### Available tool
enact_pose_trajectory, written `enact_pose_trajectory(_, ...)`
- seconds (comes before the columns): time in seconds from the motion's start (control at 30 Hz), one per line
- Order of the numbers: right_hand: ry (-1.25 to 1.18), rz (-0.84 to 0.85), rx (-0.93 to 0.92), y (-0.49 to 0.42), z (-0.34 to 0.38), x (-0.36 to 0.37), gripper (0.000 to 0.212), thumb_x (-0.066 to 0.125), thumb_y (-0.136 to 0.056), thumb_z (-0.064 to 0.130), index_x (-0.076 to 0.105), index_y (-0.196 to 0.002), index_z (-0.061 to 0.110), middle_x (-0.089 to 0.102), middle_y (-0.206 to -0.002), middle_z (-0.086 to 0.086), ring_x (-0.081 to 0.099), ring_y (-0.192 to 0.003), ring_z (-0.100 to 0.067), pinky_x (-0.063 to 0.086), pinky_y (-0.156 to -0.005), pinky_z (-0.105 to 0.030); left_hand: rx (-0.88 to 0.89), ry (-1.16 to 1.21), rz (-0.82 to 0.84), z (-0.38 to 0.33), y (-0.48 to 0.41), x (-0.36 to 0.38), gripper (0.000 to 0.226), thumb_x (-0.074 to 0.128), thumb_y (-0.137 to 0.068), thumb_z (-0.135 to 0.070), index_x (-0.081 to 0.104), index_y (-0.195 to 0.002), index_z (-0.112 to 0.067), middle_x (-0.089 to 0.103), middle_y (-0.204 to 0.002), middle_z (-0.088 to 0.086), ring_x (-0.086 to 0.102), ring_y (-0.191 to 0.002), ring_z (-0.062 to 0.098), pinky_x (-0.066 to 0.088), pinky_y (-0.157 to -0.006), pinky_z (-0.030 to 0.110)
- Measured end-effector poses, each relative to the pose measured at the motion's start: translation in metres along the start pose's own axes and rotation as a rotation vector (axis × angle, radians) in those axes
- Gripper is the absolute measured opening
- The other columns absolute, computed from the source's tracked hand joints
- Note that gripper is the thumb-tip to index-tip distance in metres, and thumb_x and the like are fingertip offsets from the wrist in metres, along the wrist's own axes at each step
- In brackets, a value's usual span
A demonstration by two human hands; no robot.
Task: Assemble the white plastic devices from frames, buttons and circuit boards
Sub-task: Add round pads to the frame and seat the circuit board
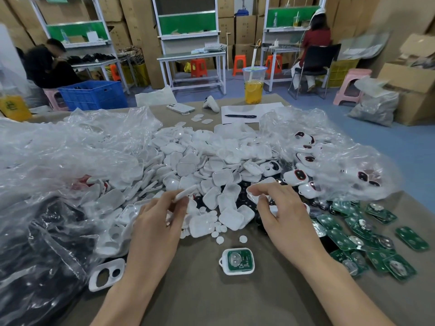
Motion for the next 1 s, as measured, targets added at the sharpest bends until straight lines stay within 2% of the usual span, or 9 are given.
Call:
enact_pose_trajectory(0.1,0.044,-0.005,-0.013,0.0,0.001,-0.001,0.027,0.054,-0.097,0.009,0.067,-0.112,0.027,0.066,-0.109,0.02,0.048,-0.107,0.004,0.039,-0.096,-0.024,-0.009,-0.039,-0.069,0.0,0.0,-0.005,0.016,0.051,-0.098,-0.045,0.061,-0.109,-0.048,0.058,-0.09,-0.031,0.058,-0.097,-0.004,0.048,-0.079,0.033)
enact_pose_trajectory(0.2,0.097,-0.019,0.007,-0.001,-0.001,-0.001,0.028,0.055,-0.095,0.008,0.069,-0.111,0.025,0.068,-0.109,0.015,0.051,-0.104,-0.005,0.04,-0.098,-0.031,-0.039,-0.079,-0.094,0.003,-0.002,-0.011,0.024,0.049,-0.097,-0.046,0.063,-0.115,-0.042,0.057,-0.091,-0.026,0.061,-0.096,0.015,0.049,-0.08,0.038)
enact_pose_trajectory(0.3,0.14,-0.062,0.028,-0.002,-0.004,-0.004,0.029,0.056,-0.092,0.005,0.07,-0.108,0.024,0.069,-0.107,0.012,0.056,-0.104,-0.014,0.042,-0.098,-0.037,-0.036,-0.132,-0.09,0.005,-0.003,-0.013,0.03,0.046,-0.096,-0.046,0.064,-0.118,-0.034,0.061,-0.086,-0.02,0.054,-0.096,0.018,0.041,-0.086,0.035)
enact_pose_trajectory(0.4,0.178,-0.063,0.043,-0.002,-0.008,-0.004,0.03,0.059,-0.09,0.005,0.07,-0.107,0.026,0.066,-0.107,0.012,0.058,-0.105,-0.018,0.044,-0.097,-0.041,-0.03,-0.255,-0.105,0.007,-0.005,-0.015,0.027,0.053,-0.098,-0.035,0.067,-0.118,-0.023,0.071,-0.089,-0.008,0.061,-0.092,0.022,0.029,-0.092,0.03)
enact_pose_trajectory(0.63,0.237,-0.005,0.104,-0.002,-0.02,0.003,0.024,0.056,-0.093,0.02,0.071,-0.111,0.028,0.064,-0.124,0.01,0.054,-0.118,-0.017,0.038,-0.107,-0.038,-0.14,-0.44,-0.077,0.019,-0.007,-0.015,0.033,0.061,-0.097,-0.023,0.064,-0.13,-0.017,0.069,-0.115,0.009,0.056,-0.111,0.034,0.033,-0.1,0.047)
enact_pose_trajectory(0.77,0.254,0.022,0.126,-0.002,-0.02,0.004,0.034,0.044,-0.09,0.033,0.072,-0.11,0.029,0.063,-0.125,0.011,0.053,-0.12,-0.015,0.031,-0.108,-0.031,-0.171,-0.461,-0.056,0.023,-0.006,-0.014,0.047,0.057,-0.092,-0.012,0.058,-0.139,-0.02,0.064,-0.118,0.014,0.05,-0.114,0.036,0.035,-0.102,0.052)
enact_pose_trajectory(0.87,0.261,0.014,0.116,-0.002,-0.017,0.003,0.035,0.042,-0.09,0.033,0.071,-0.108,0.029,0.064,-0.121,0.012,0.053,-0.117,-0.015,0.033,-0.106,-0.031,-0.133,-0.442,-0.077,0.019,-0.005,-0.018,0.044,0.059,-0.089,-0.006,0.061,-0.132,-0.013,0.062,-0.118,0.015,0.051,-0.113,0.037,0.036,-0.099,0.054)
enact_pose_trajectory(0.93,0.254,-0.004,0.107,-0.002,-0.014,0.001,0.033,0.042,-0.09,0.032,0.071,-0.107,0.03,0.065,-0.117,0.013,0.053,-0.114,-0.014,0.034,-0.103,-0.03,-0.029,-0.415,-0.062,0.015,-0.001,-0.019,0.031,0.064,-0.087,-0.002,0.066,-0.116,-0.012,0.065,-0.11,0.009,0.055,-0.105,0.035,0.037,-0.094,0.048)
enact_pose_trajectory(1.0,0.239,-0.023,0.091,-0.002,-0.012,-0.001,0.031,0.043,-0.09,0.029,0.071,-0.105,0.03,0.065,-0.114,0.015,0.054,-0.111,-0.014,0.037,-0.102,-0.032,0.083,-0.407,-0.007,0.011,0.009,-0.018,0.018,0.064,-0.089,-0.007,0.068,-0.103,-0.017,0.066,-0.101,-0.002,0.057,-0.098,0.028,0.035,-0.091,0.04)
Point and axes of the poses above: each hand's wrist, its own y-axis away from the middle knuckle, its own x-axis out of the palm, z = x × y, the point moved 6 cm from there along -y, towards the middle knuckle
